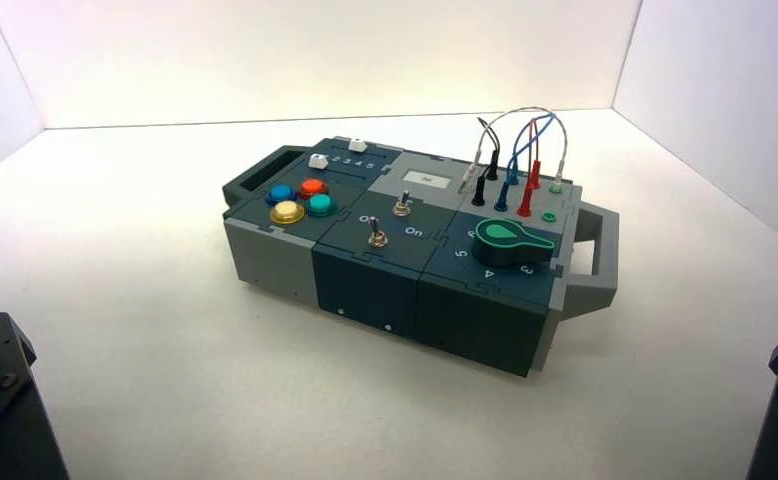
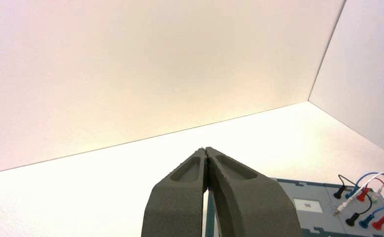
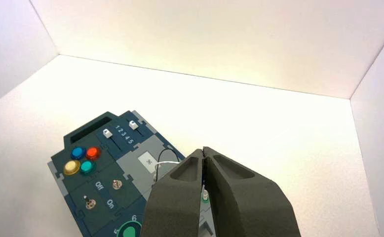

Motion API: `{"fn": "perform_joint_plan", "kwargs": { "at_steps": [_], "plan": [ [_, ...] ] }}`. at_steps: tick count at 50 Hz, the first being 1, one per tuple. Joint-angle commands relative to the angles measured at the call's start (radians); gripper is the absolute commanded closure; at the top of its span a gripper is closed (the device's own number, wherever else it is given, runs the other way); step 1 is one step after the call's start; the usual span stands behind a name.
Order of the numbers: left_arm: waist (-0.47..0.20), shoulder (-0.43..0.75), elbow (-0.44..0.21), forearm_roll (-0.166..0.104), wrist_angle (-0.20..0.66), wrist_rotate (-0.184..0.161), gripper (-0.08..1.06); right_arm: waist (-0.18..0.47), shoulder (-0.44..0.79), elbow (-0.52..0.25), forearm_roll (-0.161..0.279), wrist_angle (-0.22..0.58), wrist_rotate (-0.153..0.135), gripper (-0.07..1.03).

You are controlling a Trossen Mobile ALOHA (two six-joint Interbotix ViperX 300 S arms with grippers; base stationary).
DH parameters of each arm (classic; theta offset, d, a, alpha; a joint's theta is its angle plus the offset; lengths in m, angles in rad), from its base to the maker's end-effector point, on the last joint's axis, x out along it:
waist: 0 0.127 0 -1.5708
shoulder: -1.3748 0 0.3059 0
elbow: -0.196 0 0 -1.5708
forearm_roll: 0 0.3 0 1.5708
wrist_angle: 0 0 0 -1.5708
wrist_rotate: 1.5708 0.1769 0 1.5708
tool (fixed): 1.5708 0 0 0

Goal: Push the green button with the right gripper.

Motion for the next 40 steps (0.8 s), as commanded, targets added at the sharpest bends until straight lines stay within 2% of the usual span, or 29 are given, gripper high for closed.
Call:
{"fn": "perform_joint_plan", "kwargs": {
  "at_steps": [1,10,18,25,28,34,40],
  "plan": [
    [-0.006,0.003,-0.029,-0.002,-0.009,-0.002,1.01,0.005,0.015,-0.018,0.005,-0.005,-0.003,0.99],
    [-0.006,0.005,-0.029,0.0,-0.009,-0.002,1.01,0.006,0.015,-0.017,0.005,-0.005,-0.003,0.99],
    [-0.006,0.003,-0.028,-0.002,-0.011,-0.002,1.01,0.051,0.023,-0.017,0.009,-0.005,-0.003,0.99],
    [-0.006,0.012,-0.028,-0.002,-0.02,0.0,1.01,0.163,0.101,-0.025,0.018,0.009,-0.003,0.99],
    [-0.006,0.021,-0.029,-0.002,-0.02,0.002,1.01,0.23,0.172,-0.035,0.02,0.021,-0.003,0.99],
    [-0.006,0.034,-0.031,-0.002,-0.02,0.002,1.01,0.351,0.35,-0.084,0.043,0.021,0.021,0.99],
    [-0.006,0.032,-0.032,-0.002,-0.02,0.002,1.01,0.397,0.506,-0.158,0.078,0.008,0.021,0.99]
  ]
}}
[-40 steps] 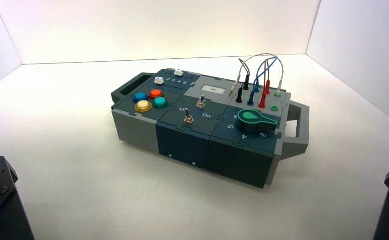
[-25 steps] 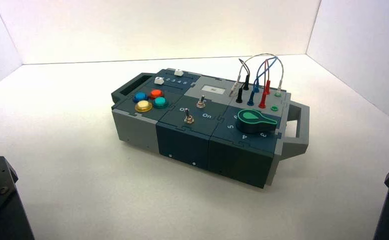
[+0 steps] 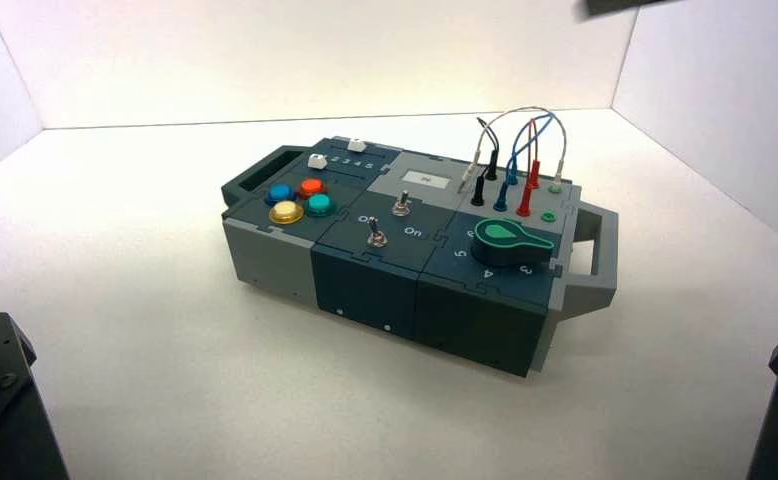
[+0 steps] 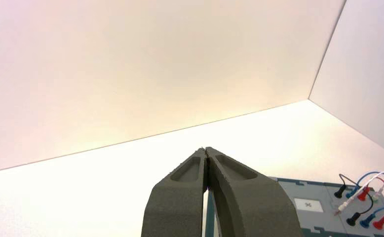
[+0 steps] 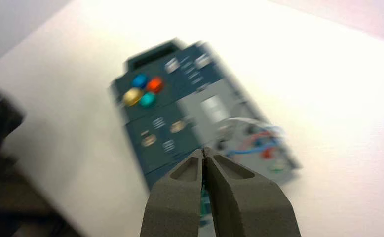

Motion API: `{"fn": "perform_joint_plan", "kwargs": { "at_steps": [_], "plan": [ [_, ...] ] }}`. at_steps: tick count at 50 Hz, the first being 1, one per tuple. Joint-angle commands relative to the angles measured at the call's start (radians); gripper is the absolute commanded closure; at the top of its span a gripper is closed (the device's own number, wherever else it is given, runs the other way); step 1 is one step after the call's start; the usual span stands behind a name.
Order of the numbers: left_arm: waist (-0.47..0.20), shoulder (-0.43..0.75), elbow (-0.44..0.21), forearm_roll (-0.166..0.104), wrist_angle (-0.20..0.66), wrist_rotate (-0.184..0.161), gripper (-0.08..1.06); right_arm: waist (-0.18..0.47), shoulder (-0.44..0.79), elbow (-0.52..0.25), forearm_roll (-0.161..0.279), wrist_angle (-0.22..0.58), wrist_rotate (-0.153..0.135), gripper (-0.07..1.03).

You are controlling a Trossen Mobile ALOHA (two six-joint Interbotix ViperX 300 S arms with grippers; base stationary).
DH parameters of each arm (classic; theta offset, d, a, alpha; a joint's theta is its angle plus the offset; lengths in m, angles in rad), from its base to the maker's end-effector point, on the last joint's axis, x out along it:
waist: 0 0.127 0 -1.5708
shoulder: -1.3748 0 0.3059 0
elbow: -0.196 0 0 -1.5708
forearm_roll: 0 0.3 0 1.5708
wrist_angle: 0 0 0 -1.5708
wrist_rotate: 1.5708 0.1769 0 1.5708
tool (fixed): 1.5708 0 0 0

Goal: Push the green button with the right gripper.

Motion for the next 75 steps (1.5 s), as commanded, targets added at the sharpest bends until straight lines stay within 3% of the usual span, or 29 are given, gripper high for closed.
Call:
{"fn": "perform_joint_plan", "kwargs": {
  "at_steps": [1,12,27,35,57,75],
  "plan": [
    [-0.006,0.011,-0.031,0.0,-0.012,0.002,1.01,0.051,0.169,-0.106,0.037,-0.021,0.005,0.99],
    [-0.006,-0.008,-0.031,0.0,-0.008,0.0,1.01,0.063,0.434,-0.276,0.072,-0.021,0.003,0.99],
    [-0.006,-0.025,-0.031,0.0,-0.006,-0.002,1.01,0.178,0.764,-0.479,0.074,-0.017,0.003,0.99],
    [-0.006,-0.026,-0.031,0.0,-0.005,-0.002,1.01,0.207,0.894,-0.555,0.075,-0.003,0.003,0.99],
    [-0.006,-0.037,-0.031,0.0,-0.002,-0.002,1.01,0.207,1.032,-0.601,0.075,-0.003,0.002,0.99],
    [-0.006,-0.08,-0.026,0.0,0.005,-0.002,1.01,0.202,1.057,-0.607,0.075,-0.018,0.002,0.99]
  ]
}}
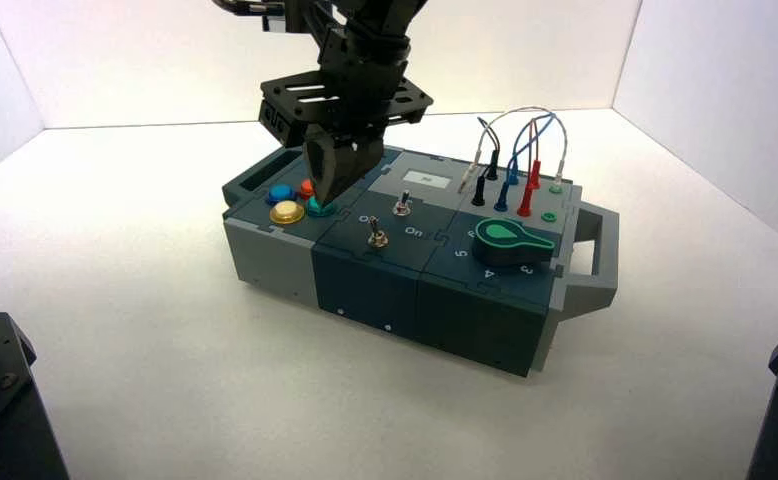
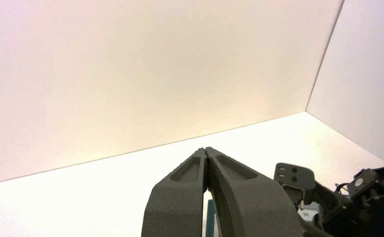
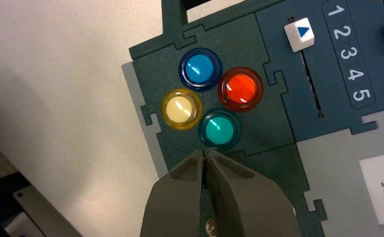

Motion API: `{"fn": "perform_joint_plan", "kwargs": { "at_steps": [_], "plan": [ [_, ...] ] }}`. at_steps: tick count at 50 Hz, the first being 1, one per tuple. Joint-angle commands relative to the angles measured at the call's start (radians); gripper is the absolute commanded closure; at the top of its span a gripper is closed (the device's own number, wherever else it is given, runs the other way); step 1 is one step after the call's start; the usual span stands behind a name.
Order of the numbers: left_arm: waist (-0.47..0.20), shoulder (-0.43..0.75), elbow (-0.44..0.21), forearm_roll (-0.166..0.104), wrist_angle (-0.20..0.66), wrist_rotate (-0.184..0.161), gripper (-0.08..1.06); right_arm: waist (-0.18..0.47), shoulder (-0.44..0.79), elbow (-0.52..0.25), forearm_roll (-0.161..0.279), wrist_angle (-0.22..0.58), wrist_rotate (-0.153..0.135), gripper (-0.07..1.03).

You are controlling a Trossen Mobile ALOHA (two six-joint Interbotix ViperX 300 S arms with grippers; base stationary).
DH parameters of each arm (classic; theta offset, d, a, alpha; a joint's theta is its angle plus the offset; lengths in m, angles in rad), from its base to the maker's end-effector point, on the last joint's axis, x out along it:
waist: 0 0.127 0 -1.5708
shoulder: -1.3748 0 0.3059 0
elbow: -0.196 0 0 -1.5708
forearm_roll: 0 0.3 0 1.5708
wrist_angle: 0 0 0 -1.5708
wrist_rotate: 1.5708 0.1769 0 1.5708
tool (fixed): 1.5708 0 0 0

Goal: Push the green button with the right gripper.

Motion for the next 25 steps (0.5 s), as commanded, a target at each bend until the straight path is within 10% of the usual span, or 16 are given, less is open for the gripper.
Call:
{"fn": "perform_joint_plan", "kwargs": {
  "at_steps": [1,25],
  "plan": [
    [-0.006,-0.002,-0.026,0.0,-0.005,0.0,1.01,-0.003,-0.017,-0.031,0.0,-0.011,0.0,0.99],
    [-0.006,0.0,-0.028,0.0,0.002,0.0,1.01,-0.011,0.025,-0.061,-0.012,-0.012,0.0,0.99]
  ]
}}
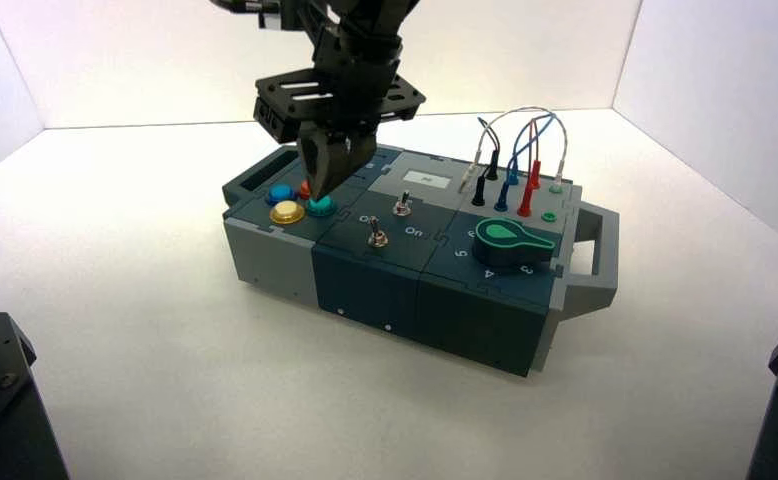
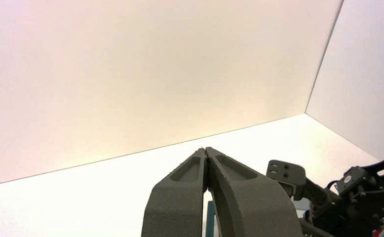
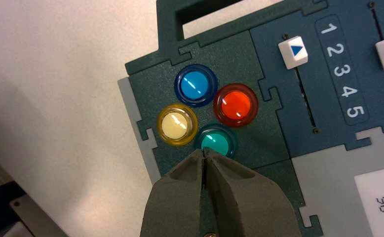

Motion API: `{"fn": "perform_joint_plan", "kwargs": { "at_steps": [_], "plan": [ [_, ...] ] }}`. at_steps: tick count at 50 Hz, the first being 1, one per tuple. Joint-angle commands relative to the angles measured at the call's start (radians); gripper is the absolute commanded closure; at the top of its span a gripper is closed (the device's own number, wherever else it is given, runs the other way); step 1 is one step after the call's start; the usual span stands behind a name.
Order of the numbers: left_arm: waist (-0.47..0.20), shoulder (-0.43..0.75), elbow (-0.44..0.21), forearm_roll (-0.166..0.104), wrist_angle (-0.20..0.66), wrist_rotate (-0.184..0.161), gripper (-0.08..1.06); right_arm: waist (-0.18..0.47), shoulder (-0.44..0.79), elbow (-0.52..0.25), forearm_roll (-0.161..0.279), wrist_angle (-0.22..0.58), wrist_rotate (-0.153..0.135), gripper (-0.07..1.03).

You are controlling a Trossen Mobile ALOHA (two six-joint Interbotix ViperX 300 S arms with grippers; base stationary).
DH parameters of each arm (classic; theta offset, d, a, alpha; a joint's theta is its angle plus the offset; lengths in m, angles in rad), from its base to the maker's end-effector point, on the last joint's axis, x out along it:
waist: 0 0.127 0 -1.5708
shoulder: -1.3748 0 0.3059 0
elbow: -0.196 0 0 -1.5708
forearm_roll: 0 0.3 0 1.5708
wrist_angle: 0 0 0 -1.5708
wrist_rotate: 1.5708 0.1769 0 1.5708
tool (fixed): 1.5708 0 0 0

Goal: Push the green button with the right gripper.

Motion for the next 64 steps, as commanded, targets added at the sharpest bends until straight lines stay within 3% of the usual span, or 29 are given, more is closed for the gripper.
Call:
{"fn": "perform_joint_plan", "kwargs": {
  "at_steps": [1,26,64],
  "plan": [
    [-0.006,0.008,-0.028,0.0,-0.003,0.0,1.01,-0.003,-0.002,-0.029,-0.006,-0.008,0.0,0.99],
    [-0.006,0.008,-0.028,0.002,-0.003,0.002,1.01,-0.031,0.023,-0.037,-0.014,-0.009,0.0,0.99],
    [-0.006,0.074,-0.037,0.014,0.002,0.012,1.01,-0.029,-0.112,-0.015,-0.015,-0.011,-0.005,0.99]
  ]
}}
